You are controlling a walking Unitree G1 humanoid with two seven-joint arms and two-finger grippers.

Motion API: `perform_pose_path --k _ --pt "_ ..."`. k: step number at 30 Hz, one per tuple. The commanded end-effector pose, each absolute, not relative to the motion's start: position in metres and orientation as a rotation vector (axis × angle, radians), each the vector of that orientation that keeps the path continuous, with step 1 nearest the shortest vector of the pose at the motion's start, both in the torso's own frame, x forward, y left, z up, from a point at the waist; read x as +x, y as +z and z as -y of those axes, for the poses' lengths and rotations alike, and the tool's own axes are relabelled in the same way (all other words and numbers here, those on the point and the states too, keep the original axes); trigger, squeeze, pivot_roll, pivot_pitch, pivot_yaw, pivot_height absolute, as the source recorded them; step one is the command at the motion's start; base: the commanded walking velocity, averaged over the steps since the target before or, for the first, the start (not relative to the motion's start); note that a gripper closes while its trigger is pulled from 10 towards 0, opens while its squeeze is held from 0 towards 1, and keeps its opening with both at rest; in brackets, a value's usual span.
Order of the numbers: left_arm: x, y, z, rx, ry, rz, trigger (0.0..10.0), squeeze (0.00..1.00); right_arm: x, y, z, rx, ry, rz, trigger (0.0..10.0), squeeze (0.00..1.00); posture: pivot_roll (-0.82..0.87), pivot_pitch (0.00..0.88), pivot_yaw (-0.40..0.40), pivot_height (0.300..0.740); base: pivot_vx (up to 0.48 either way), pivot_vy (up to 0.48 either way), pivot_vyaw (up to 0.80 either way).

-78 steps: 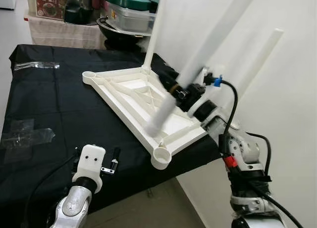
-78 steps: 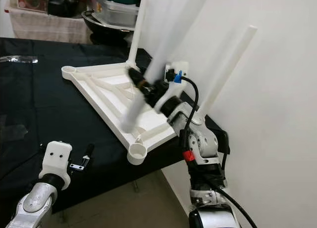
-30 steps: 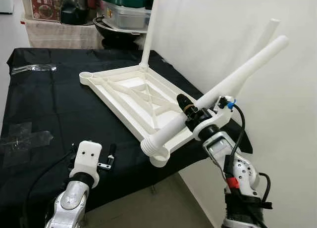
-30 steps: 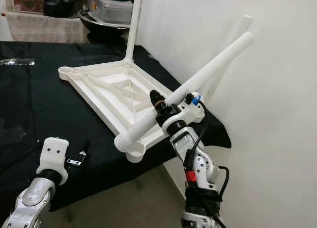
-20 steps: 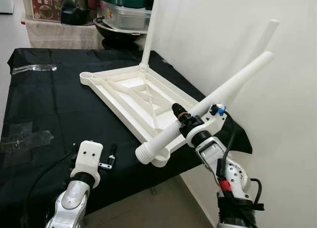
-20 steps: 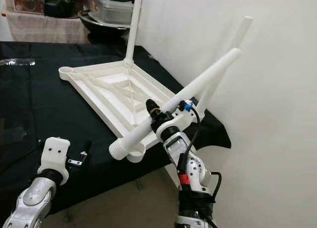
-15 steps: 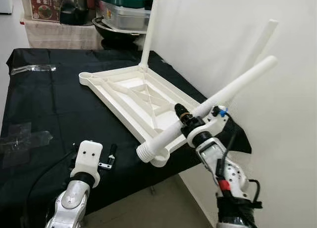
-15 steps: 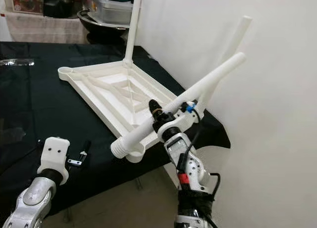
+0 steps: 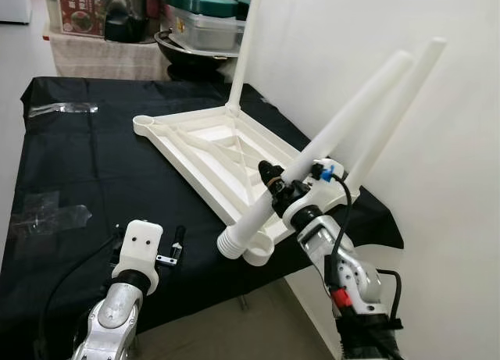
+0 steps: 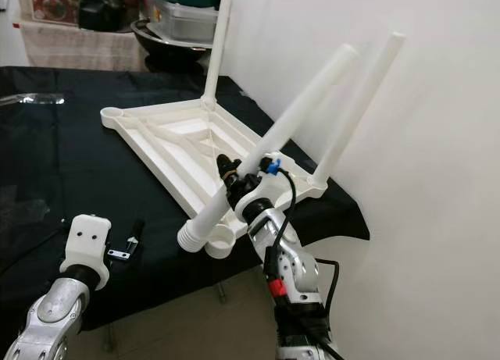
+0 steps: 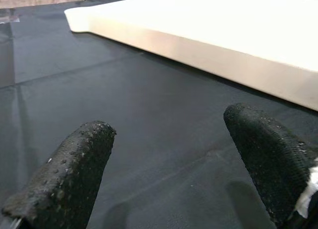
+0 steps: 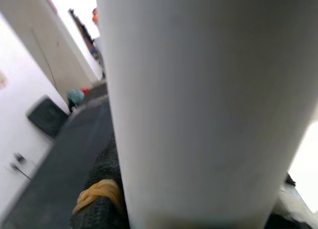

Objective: Building children table

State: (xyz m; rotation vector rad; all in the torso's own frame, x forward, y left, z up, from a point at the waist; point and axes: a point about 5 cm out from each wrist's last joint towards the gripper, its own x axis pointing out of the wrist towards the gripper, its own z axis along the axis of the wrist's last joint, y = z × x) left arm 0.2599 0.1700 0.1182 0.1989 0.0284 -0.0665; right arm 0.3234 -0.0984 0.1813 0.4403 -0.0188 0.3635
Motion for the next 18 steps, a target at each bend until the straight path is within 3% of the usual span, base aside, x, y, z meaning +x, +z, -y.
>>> perform_pose_path --k 1,3,8,13,18 --pt "0.259 0.114 -0.167 0.205 -0.083 -0.051 10.0 0.0 0.32 0.149 0.118 0.281 0.264 -0.092 0.0 0.0 0.14 0.0 -0.204 0.74 0.0 0.0 0.0" --pt "0.259 0.114 -0.166 0.205 -0.082 -0.052 10.0 0.0 0.321 0.145 0.13 0.177 0.244 -0.074 0.0 0.0 0.14 0.0 -0.205 0.74 0.0 0.0 0.0" --pt "0.259 0.114 -0.166 0.204 -0.08 -0.051 10.0 0.0 0.322 0.144 0.141 0.106 0.224 -0.062 0.0 0.0 0.14 0.0 -0.204 0.74 0.0 0.0 0.0" --pt "0.259 0.114 -0.167 0.203 -0.079 -0.051 10.0 0.0 0.324 0.148 0.188 -0.136 0.092 0.008 0.0 0.0 0.14 0.0 -0.201 0.74 0.0 0.0 0.0" --pt "0.259 0.114 -0.167 0.204 -0.078 -0.052 10.0 0.0 0.325 0.151 0.195 -0.181 0.075 0.028 0.0 0.0 0.14 0.0 -0.201 0.74 0.0 0.0 0.0"
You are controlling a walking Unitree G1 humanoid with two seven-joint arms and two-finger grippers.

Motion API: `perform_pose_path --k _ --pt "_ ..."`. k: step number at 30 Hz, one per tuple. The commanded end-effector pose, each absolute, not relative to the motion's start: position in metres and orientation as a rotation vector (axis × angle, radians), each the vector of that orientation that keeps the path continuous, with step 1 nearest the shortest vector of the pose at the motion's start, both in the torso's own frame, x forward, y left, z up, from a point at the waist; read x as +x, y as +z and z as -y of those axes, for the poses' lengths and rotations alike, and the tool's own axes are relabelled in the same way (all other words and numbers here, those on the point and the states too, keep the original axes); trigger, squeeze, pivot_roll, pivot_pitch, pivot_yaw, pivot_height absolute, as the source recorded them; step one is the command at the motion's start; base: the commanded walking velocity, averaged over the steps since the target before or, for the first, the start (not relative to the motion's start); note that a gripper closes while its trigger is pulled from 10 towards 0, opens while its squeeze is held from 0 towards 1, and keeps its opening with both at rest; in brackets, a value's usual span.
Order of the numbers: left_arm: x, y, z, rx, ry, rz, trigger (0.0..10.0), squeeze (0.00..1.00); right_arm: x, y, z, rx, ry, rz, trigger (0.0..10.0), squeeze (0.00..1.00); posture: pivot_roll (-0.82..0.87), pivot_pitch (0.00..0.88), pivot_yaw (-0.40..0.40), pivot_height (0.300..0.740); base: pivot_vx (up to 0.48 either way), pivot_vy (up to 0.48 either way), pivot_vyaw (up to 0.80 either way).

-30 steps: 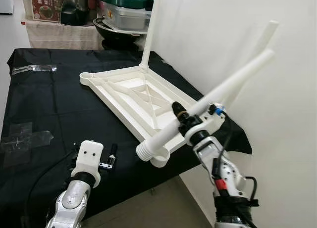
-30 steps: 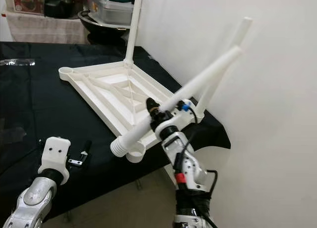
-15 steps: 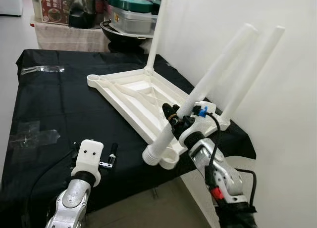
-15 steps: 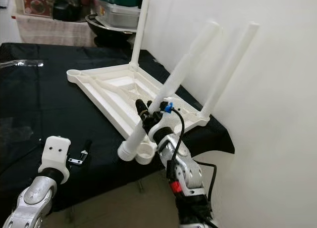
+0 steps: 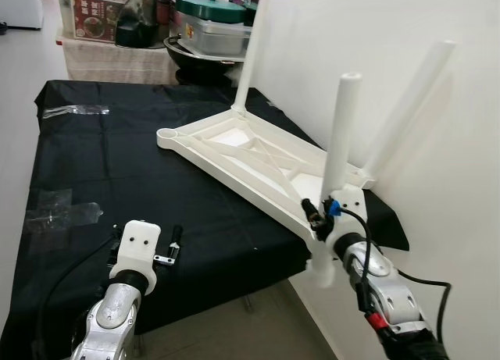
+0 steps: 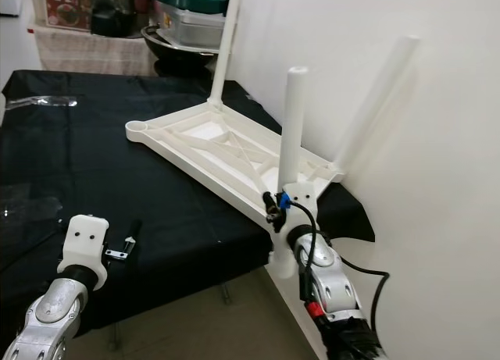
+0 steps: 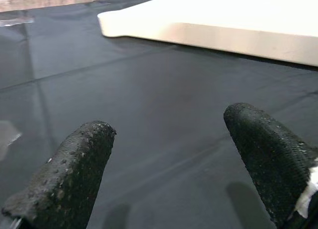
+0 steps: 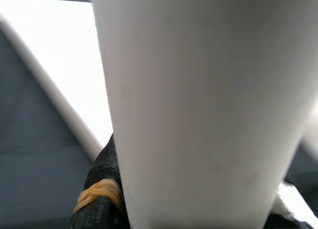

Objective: Building children table

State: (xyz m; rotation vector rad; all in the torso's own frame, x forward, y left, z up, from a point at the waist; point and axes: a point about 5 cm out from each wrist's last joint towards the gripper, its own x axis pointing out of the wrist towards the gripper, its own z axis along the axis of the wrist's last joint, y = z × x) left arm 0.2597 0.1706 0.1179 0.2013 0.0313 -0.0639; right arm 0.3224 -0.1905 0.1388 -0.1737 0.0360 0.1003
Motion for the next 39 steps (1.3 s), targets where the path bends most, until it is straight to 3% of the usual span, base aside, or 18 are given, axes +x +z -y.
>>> perform_pose_path --k 1,6,15,20,22,23,25,28,31,35,39 --pt "0.259 0.114 -0.167 0.205 -0.078 -0.052 10.0 0.0 0.326 0.156 0.202 -0.213 0.049 0.052 0.0 0.0 0.14 0.0 -0.201 0.74 0.0 0.0 0.0" --pt "0.26 0.114 -0.169 0.212 -0.071 -0.053 10.0 0.0 0.34 0.181 0.226 -0.303 -0.047 0.166 0.0 0.0 0.15 0.0 -0.202 0.74 0.0 0.0 0.0" --pt "0.26 0.114 -0.172 0.222 -0.06 -0.053 10.0 0.0 0.351 0.198 0.224 -0.258 -0.063 0.232 0.0 0.0 0.16 0.0 -0.205 0.74 0.0 0.0 0.0" --pt "0.259 0.114 -0.172 0.223 -0.062 -0.056 10.0 0.0 0.347 0.213 0.224 -0.114 -0.075 0.275 0.0 0.0 0.15 0.0 -0.192 0.74 0.0 0.0 0.0" --pt "0.258 0.111 -0.17 0.219 -0.077 -0.065 10.0 0.0 0.346 0.237 0.223 0.07 -0.033 0.324 0.0 0.0 0.13 0.0 -0.182 0.74 0.0 0.0 0.0" --pt "0.258 0.111 -0.17 0.219 -0.077 -0.065 10.0 0.0 0.346 0.237 0.223 0.07 -0.033 0.324 0.0 0.0 0.13 0.0 -0.182 0.74 0.0 0.0 0.0" --pt "0.257 0.109 -0.167 0.216 -0.088 -0.071 10.0 0.0 0.345 0.256 0.216 0.22 0.044 0.367 0.0 0.0 0.13 0.0 -0.179 0.74 0.0 0.0 0.0" --pt "0.257 0.108 -0.166 0.216 -0.092 -0.073 10.0 0.0 0.343 0.266 0.209 0.273 0.1 0.39 0.0 0.0 0.13 0.0 -0.186 0.74 0.0 0.0 0.0" --pt "0.256 0.107 -0.167 0.212 -0.085 -0.076 10.0 0.0 0.334 0.28 0.179 0.407 0.356 0.399 0.0 0.0 0.14 0.0 -0.191 0.74 0.0 0.0 0.0" --pt "0.256 0.108 -0.168 0.211 -0.081 -0.076 10.0 0.0 0.332 0.278 0.172 0.422 0.407 0.385 0.0 0.0 0.14 0.0 -0.191 0.74 0.0 0.0 0.0" --pt "0.256 0.109 -0.167 0.218 -0.083 -0.07 10.0 0.0 0.328 0.237 0.159 0.378 0.397 0.237 0.0 0.0 0.13 0.0 -0.186 0.74 0.0 0.0 0.0"
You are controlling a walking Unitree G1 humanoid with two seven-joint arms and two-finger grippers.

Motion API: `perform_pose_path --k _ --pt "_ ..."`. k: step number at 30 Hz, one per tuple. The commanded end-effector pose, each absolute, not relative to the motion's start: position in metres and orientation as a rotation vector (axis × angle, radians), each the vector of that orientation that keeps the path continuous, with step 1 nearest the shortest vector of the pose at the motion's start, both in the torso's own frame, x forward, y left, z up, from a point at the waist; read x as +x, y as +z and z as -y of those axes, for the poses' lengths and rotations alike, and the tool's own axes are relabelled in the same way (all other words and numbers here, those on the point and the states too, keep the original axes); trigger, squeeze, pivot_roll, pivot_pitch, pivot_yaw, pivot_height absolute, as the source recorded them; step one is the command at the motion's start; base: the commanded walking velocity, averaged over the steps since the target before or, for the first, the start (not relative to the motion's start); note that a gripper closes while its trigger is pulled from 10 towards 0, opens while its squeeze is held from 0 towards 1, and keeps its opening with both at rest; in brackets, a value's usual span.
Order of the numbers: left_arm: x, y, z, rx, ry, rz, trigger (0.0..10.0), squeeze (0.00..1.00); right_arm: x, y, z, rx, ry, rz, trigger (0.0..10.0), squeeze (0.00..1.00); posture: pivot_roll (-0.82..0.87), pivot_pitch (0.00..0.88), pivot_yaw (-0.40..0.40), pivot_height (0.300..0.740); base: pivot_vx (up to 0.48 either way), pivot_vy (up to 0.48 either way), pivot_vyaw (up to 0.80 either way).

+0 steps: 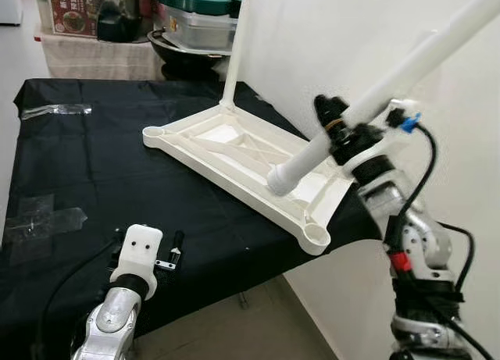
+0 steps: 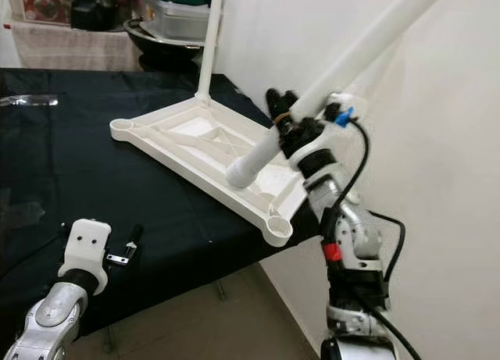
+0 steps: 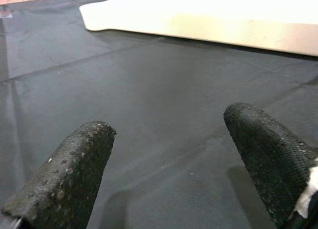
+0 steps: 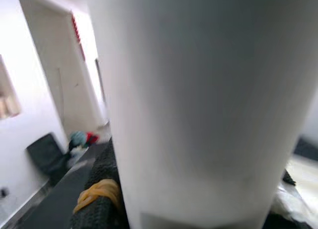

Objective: Building children table

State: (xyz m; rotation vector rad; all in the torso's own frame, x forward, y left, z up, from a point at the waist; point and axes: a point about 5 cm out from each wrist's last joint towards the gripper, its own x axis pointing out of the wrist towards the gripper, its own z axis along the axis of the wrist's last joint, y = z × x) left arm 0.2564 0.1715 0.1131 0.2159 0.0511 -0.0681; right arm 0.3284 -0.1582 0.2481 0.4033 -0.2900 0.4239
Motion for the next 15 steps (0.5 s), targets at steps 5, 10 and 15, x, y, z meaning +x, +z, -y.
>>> perform_pose_path --k 5,10,15 --pt "0.256 0.11 -0.167 0.216 -0.086 -0.066 10.0 0.0 0.319 0.211 0.15 0.371 0.359 0.146 0.0 0.0 0.12 0.0 -0.177 0.74 0.0 0.0 0.0" --pt "0.257 0.11 -0.169 0.22 -0.083 -0.071 10.0 0.0 0.309 0.198 0.141 0.349 0.361 0.101 0.0 0.0 0.1 0.0 -0.155 0.74 0.0 0.0 0.0" --pt "0.255 0.104 -0.171 0.219 -0.097 -0.102 10.0 0.0 0.289 0.191 0.136 0.334 0.349 0.064 0.0 0.0 0.03 0.0 -0.089 0.74 0.0 0.0 0.0"
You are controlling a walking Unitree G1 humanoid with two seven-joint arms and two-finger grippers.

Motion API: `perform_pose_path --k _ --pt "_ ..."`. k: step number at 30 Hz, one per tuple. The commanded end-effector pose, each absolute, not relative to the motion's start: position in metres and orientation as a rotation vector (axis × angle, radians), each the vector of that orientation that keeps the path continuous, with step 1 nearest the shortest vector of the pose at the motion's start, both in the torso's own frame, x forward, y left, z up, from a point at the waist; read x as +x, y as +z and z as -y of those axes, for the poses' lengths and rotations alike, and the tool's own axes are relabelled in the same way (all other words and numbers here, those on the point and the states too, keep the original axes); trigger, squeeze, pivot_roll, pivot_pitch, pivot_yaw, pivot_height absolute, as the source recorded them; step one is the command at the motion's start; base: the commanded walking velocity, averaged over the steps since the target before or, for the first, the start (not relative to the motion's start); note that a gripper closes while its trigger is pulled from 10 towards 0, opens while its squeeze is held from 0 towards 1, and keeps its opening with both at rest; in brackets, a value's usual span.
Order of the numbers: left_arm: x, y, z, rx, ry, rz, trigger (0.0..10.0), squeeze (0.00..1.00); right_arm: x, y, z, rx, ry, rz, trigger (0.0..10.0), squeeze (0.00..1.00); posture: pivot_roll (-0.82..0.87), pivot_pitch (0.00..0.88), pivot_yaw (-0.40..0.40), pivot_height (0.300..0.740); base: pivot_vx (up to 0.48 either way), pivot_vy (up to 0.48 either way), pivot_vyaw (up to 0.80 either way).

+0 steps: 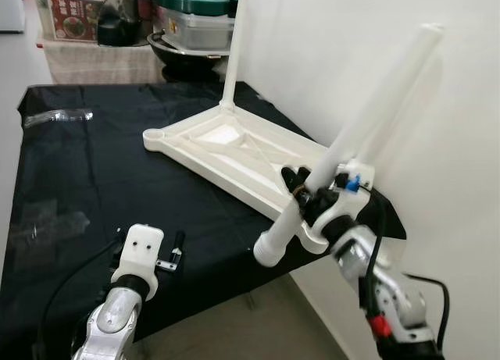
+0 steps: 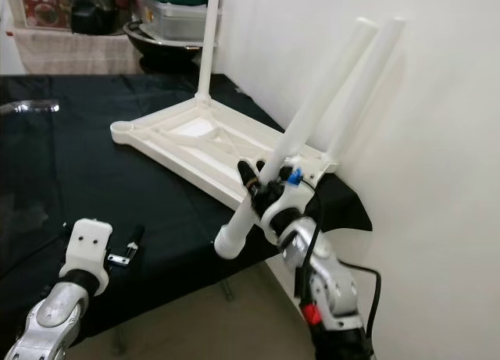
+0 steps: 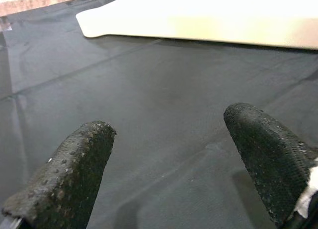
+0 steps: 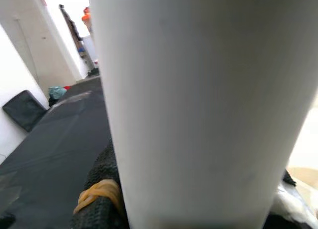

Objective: Building children table

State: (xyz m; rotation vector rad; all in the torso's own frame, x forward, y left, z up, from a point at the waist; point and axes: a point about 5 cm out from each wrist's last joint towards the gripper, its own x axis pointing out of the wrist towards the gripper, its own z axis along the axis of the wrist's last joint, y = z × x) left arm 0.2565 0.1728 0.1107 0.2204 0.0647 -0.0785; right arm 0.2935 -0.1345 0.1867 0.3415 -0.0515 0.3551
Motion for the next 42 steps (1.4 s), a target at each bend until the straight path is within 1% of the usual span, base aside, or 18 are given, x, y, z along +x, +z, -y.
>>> perform_pose_path --k 1,3,5,11,13,18,22,29,35,42 --pt "0.255 0.104 -0.171 0.219 -0.097 -0.102 10.0 0.0 0.289 0.191 0.136 0.334 0.349 0.064 0.0 0.0 0.03 0.0 -0.089 0.74 0.0 0.0 0.0" --pt "0.255 0.102 -0.168 0.217 -0.115 -0.11 10.0 0.0 0.279 0.188 0.139 0.328 0.326 0.059 0.0 0.0 0.01 0.0 -0.059 0.74 0.0 0.0 0.0" --pt "0.255 0.101 -0.167 0.217 -0.127 -0.117 10.0 0.0 0.272 0.184 0.138 0.322 0.332 0.051 0.0 0.0 0.0 0.0 -0.048 0.74 0.0 0.0 0.0" --pt "0.255 0.1 -0.167 0.218 -0.129 -0.122 10.0 0.0 0.266 0.181 0.131 0.316 0.373 0.037 0.0 0.0 -0.01 0.0 -0.045 0.74 0.0 0.0 0.0" --pt "0.256 0.101 -0.168 0.216 -0.127 -0.118 10.0 0.0 0.266 0.179 0.128 0.302 0.384 0.029 0.0 0.0 0.0 0.0 -0.05 0.74 0.0 -0.146 0.0" --pt "0.257 0.101 -0.168 0.215 -0.125 -0.115 10.0 0.0 0.267 0.179 0.128 0.29 0.373 0.031 0.0 0.0 0.0 0.0 -0.053 0.74 0.0 -0.45 0.0" --pt "0.256 0.102 -0.169 0.216 -0.128 -0.117 10.0 0.0 0.273 0.179 0.135 0.299 0.307 0.035 0.0 0.0 0.01 0.0 -0.058 0.74 0.0 -0.48 0.0" --pt "0.257 0.105 -0.17 0.213 -0.118 -0.097 10.0 0.0 0.28 0.177 0.137 0.306 0.261 0.041 0.0 0.0 0.03 0.0 -0.076 0.74 0.0 -0.427 0.0" --pt "0.258 0.107 -0.172 0.202 -0.099 -0.09 10.0 0.0 0.282 0.176 0.137 0.303 0.266 0.039 0.0 0.0 0.03 0.0 -0.076 0.74 0.0 0.0 0.0" --pt "0.259 0.111 -0.17 0.188 -0.105 -0.065 10.0 0.0 0.281 0.173 0.126 0.298 0.34 0.018 0.0 0.0 0.04 0.0 -0.09 0.74 0.0 0.0 0.0"
